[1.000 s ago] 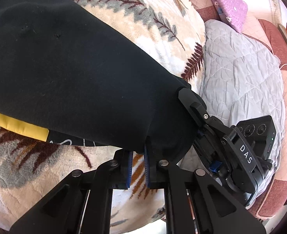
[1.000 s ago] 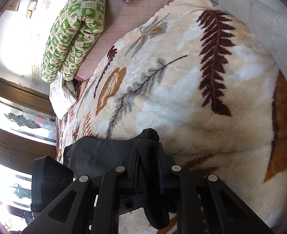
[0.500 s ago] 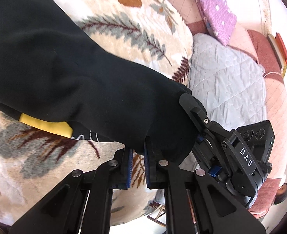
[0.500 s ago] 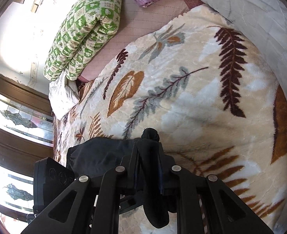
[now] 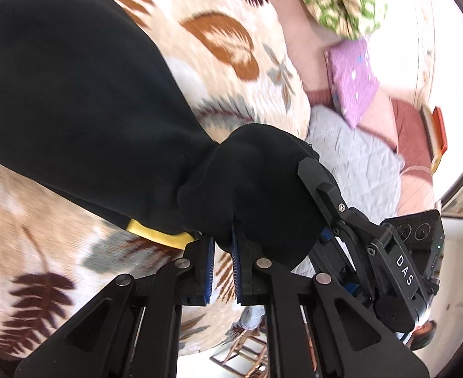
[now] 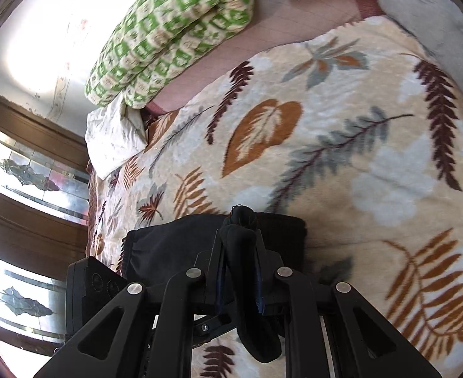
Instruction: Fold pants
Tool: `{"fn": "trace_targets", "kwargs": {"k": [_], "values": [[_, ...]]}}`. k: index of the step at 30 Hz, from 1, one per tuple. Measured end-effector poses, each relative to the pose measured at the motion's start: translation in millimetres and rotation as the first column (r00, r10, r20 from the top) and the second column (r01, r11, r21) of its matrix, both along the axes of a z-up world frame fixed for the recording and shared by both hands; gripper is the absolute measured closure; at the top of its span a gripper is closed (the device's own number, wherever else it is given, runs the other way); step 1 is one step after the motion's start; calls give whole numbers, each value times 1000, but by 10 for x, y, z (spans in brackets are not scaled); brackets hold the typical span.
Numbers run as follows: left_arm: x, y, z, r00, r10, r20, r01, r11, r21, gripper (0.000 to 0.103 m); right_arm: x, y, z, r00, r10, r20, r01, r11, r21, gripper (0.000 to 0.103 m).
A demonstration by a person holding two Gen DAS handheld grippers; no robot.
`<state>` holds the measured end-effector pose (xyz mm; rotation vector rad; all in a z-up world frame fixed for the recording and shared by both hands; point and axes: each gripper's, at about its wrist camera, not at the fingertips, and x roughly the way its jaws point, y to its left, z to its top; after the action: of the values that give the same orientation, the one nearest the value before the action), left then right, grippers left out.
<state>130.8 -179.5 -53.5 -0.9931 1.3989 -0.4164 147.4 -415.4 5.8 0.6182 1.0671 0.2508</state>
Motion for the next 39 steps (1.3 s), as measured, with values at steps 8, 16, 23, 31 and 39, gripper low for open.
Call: {"fn": "trace_targets", "kwargs": {"k": [8, 16, 23, 31, 39], "values": [[88, 825, -51, 994, 106, -21, -106, 994, -14, 95, 299, 899, -15, 997, 81, -17, -81, 997, -4, 89], [133, 1684, -252, 976, 205, -73, -208, 978, -32, 95, 577, 1913, -206, 985, 159, -58, -159, 987, 15, 89], [177, 2350, -349, 957, 275, -88, -278, 960, -32, 95, 745, 2621, -375, 977, 194, -90, -193, 981, 25, 88], [251, 2975, -469, 937, 340, -86, -339, 940, 30, 95, 926, 3088, -571, 974, 187, -131, -187, 982, 11, 85], [265, 3041, -538, 953, 286, -98, -287, 958, 7, 95, 928, 3451, -665, 963, 237, -132, -232, 971, 49, 87]]}}
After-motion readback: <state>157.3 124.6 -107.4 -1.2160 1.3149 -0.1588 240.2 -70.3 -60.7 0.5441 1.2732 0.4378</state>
